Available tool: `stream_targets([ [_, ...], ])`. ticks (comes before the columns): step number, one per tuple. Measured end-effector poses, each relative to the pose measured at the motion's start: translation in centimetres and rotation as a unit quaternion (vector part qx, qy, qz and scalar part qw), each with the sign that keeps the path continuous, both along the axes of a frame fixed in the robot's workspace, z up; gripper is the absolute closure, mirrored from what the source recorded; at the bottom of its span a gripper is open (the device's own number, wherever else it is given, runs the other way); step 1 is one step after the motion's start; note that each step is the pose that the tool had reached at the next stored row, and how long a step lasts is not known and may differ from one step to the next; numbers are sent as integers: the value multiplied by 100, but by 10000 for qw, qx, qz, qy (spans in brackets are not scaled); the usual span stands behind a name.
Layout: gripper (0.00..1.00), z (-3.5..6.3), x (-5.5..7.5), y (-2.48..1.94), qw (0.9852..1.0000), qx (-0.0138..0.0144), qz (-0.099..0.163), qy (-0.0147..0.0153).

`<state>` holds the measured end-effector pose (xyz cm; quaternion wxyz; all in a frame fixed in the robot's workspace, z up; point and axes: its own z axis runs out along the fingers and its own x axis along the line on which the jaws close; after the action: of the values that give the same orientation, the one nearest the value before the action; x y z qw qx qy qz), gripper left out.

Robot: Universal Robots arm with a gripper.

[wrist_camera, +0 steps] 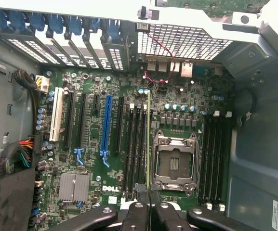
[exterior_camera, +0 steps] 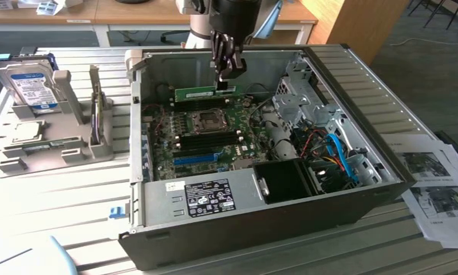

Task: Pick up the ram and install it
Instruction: 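Insert the ram into the slot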

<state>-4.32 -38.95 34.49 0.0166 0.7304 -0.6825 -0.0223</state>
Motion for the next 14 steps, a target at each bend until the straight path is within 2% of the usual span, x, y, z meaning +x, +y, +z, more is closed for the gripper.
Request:
stream_targets([
  [5,89,-3,0,0,10000,-1,0,0],
  [14,89,-87,0,0,10000,0,0,-1],
])
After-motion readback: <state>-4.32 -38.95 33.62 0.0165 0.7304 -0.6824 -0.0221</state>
